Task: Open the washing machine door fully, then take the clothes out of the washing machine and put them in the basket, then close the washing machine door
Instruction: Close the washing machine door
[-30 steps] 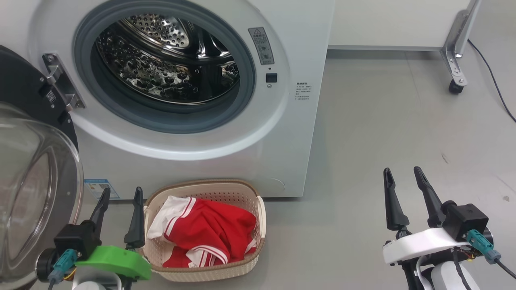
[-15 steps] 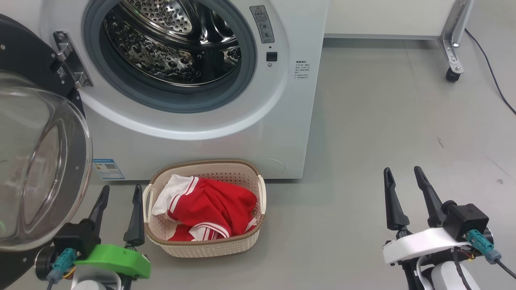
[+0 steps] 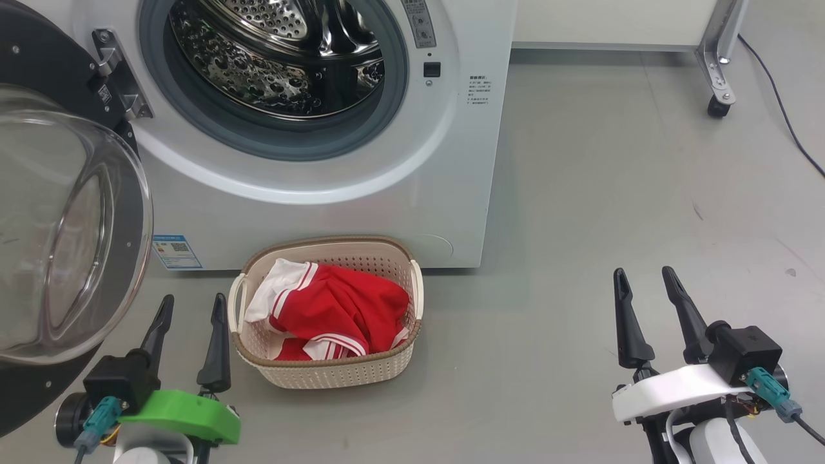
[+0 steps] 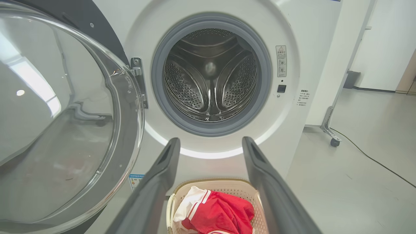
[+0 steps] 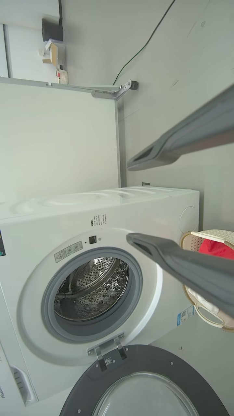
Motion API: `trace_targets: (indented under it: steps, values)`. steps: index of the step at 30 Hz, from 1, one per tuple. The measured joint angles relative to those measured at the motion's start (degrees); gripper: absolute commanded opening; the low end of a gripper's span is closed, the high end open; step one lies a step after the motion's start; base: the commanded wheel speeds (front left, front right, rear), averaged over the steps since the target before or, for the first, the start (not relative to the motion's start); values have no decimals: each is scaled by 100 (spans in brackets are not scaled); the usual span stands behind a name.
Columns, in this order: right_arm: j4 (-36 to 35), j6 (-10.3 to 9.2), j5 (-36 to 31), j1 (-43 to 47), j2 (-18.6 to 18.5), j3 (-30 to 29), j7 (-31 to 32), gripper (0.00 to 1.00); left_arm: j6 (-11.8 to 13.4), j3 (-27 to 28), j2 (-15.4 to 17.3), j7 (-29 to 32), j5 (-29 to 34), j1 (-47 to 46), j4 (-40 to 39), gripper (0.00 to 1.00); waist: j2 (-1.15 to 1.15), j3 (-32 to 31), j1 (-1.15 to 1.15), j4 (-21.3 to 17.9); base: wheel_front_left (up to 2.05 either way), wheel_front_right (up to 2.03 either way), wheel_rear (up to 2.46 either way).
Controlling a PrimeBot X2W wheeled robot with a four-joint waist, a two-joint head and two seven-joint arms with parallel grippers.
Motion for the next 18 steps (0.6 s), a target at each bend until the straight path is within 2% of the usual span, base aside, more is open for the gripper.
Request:
trace_targets:
  steps: [18]
  values:
    - [24, 0, 0, 0, 2, 35, 0, 100, 0, -49, 0, 0, 43, 1, 9, 100, 0, -59, 0, -1, -21, 21, 0]
